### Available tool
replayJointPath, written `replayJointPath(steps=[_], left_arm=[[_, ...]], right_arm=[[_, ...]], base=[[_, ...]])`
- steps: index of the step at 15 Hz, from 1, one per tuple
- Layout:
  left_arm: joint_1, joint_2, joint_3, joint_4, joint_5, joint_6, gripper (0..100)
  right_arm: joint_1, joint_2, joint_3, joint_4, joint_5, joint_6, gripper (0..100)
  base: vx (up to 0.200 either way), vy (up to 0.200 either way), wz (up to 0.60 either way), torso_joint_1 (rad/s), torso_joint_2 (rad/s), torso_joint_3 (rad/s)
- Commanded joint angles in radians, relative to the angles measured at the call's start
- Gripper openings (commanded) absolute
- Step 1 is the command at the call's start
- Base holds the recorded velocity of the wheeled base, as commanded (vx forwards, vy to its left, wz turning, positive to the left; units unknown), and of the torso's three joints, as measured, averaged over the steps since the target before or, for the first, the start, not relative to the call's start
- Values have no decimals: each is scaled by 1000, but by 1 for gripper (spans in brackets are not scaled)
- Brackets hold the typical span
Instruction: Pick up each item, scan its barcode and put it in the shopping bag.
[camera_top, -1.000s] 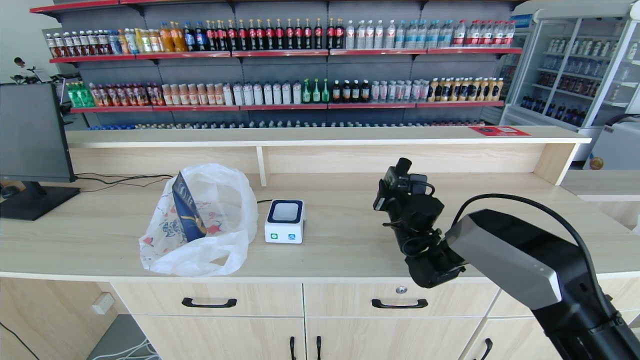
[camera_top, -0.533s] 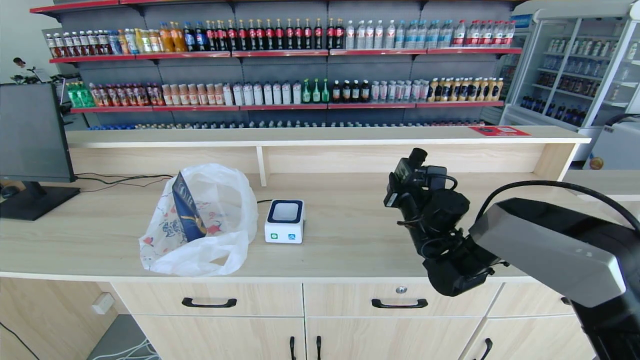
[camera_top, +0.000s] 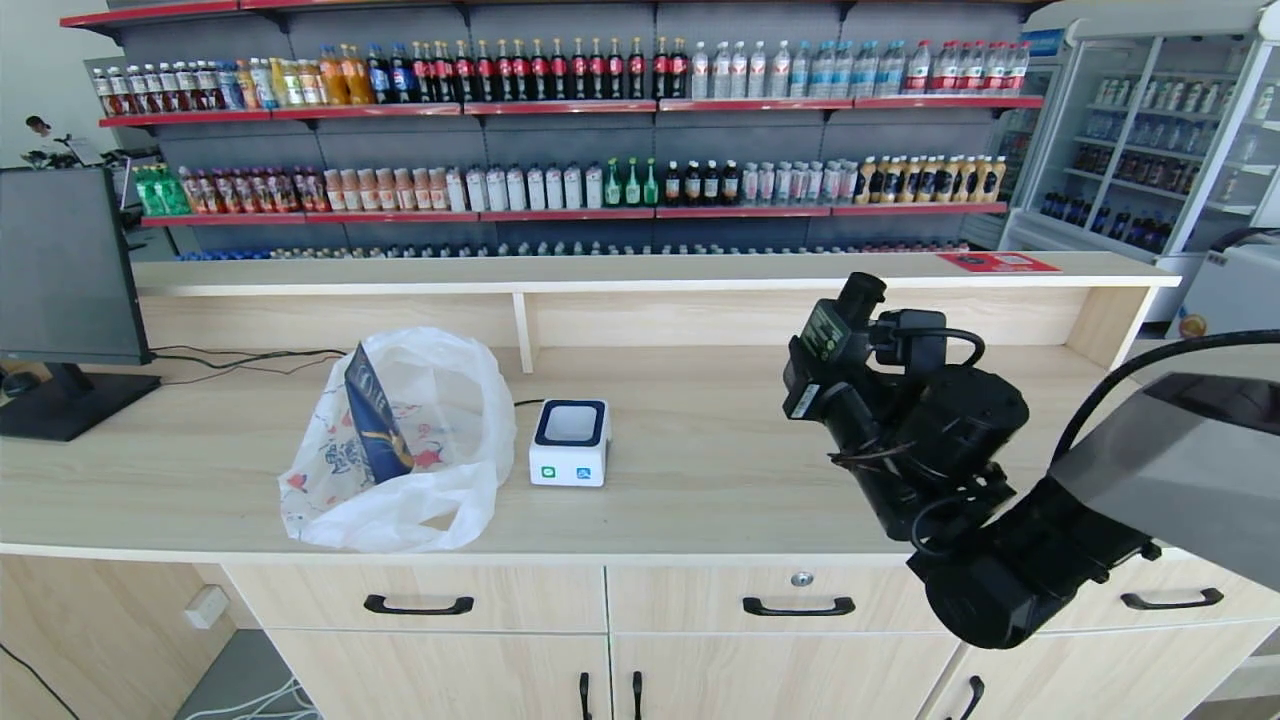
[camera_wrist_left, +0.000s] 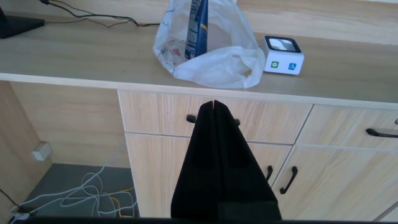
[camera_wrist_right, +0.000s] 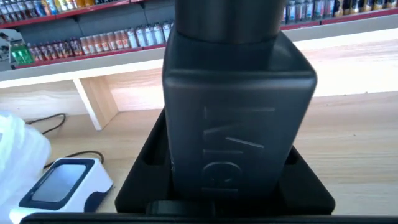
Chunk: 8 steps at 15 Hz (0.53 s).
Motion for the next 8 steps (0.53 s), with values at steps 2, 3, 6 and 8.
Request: replayJointPath(steps=[2,3,6,8], left_arm=[[0,0,0,-2,0,-1,0],[0,0,0,0,0,-1,0],[0,0,0,-2,0,1,0],[-2,0,0,-2,0,1,0]], right_arm=[[95,-116,56,-1,-11,7,0],[121,-138,83,-1,-13,19,0],[196,-199,103,-1,-11,70,0],[253,-243,113,-1,-10,73,0]], base=[[0,0,0,0,0,0],[0,0,0,0,0,0],[0,0,0,0,0,0],[0,0,0,0,0,0]])
